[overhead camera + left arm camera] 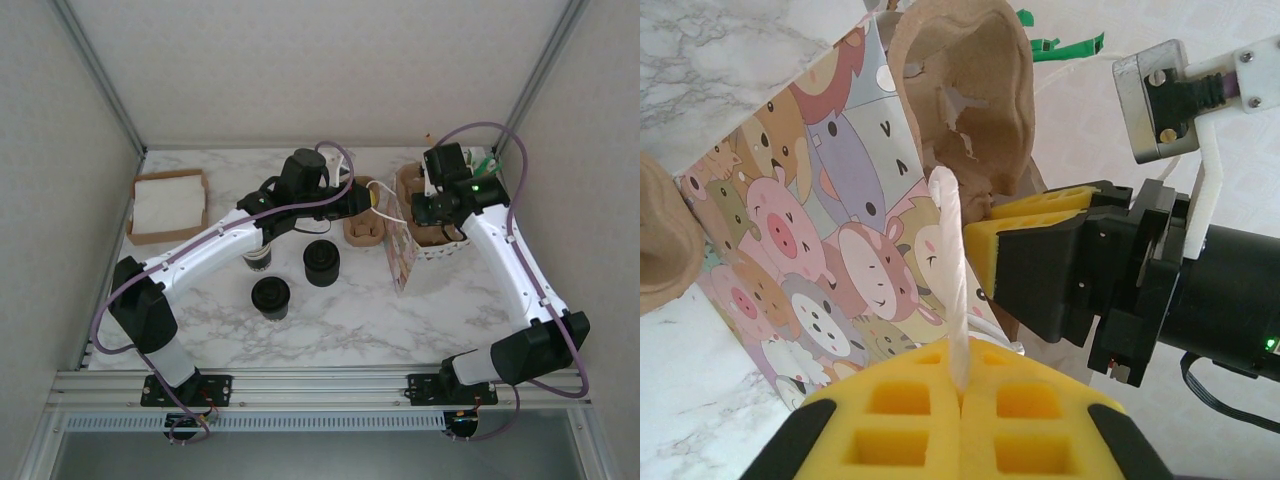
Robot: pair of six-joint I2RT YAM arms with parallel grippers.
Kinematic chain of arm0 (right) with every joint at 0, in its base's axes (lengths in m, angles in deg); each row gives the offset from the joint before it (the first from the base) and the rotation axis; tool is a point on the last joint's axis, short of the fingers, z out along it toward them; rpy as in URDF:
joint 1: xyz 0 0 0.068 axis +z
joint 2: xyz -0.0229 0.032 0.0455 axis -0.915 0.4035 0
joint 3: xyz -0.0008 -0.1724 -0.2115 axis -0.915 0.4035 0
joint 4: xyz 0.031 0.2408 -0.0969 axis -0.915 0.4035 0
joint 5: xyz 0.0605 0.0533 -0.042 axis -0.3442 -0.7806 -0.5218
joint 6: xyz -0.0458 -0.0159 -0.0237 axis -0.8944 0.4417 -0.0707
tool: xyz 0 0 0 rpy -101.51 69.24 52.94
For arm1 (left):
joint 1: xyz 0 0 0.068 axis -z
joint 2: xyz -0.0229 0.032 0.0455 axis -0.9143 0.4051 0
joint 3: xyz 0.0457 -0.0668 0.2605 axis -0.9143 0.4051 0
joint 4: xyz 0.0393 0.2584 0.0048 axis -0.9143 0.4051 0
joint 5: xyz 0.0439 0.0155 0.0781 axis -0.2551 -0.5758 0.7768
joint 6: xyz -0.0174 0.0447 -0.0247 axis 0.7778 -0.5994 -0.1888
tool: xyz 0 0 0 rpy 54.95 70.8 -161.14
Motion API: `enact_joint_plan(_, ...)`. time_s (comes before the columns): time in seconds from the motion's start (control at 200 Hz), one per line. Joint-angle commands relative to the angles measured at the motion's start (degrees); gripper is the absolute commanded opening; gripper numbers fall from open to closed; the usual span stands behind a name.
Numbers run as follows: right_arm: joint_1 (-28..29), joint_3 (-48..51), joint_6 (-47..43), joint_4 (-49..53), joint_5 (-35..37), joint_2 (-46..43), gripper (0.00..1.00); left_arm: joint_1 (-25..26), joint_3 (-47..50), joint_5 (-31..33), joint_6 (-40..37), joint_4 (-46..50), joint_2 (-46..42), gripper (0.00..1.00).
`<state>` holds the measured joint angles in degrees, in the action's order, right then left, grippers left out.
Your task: Pack the takeout coffee
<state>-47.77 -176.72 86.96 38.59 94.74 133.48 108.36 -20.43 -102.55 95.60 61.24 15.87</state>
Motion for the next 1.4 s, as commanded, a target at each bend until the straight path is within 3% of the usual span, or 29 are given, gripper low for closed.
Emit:
enact_joint_plan(0.0,-0.3,1.1,0.4,-0.7,-1.8,-3.3,0.26,-0.4,0.4,0.9,0.0,-0.6,0.2,0.00)
enact_joint_plan(0.461,-0.3,3.5,2.6,1.5,1.9,1.2,0.26,-0.5,0.6,1.4,0.3,-0.7,0.1,0.00)
enact_joint_plan(1.051,0.3,4.4,2.3,1.9,-3.3,-1.1,0.27,-0.5,1.6,1.3,0.6,-1.3,0.0,0.00)
enact_joint_plan(1.397,0.2,4.1,3.6,4.0,0.3,4.8,0.26,-0.4,2.8,1.3,0.8,-2.1,-0.4,0.00)
